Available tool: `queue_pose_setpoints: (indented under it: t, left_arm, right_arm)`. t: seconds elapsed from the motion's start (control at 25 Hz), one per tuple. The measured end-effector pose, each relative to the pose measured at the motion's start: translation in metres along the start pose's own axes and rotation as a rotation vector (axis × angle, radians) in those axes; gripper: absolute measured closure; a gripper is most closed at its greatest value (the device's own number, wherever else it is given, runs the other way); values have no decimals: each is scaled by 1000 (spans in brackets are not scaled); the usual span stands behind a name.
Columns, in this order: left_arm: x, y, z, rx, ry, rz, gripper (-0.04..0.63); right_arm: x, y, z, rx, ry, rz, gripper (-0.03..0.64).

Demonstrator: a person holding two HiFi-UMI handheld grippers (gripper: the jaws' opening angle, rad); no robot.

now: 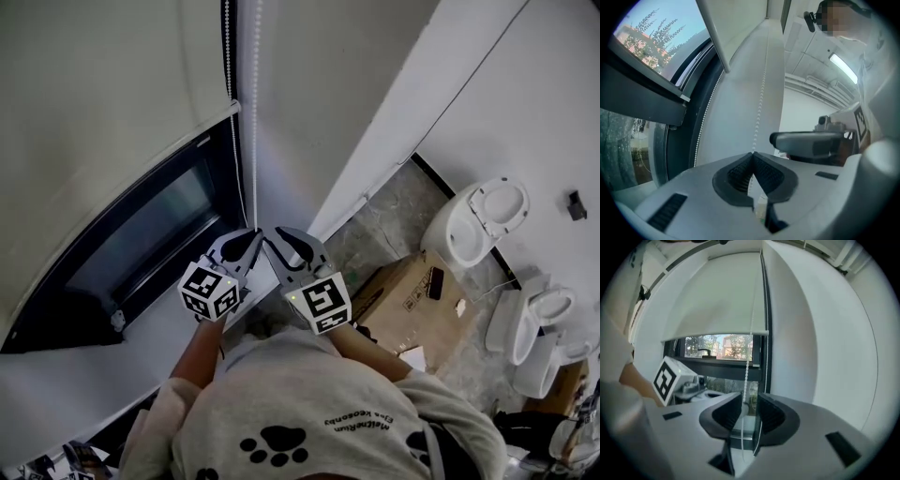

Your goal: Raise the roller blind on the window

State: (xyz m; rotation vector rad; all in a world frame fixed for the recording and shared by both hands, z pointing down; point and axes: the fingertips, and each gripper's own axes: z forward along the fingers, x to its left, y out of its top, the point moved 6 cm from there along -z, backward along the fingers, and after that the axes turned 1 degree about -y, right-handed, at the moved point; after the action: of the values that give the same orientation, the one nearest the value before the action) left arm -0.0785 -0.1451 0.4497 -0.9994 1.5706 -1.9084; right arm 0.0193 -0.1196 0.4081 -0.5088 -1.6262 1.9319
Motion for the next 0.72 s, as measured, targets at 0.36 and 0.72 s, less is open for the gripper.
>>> queue_pose_setpoints:
  t: [0.36, 0.72]
  left_arm:
    - [-8, -3, 1, -3, -33, 64, 588]
    - [-1, -4, -3, -10, -24, 79, 588]
  right_arm:
    - [-9, 72, 2, -111, 54, 69, 502]
    - [-9, 119, 13, -152, 92, 62, 520]
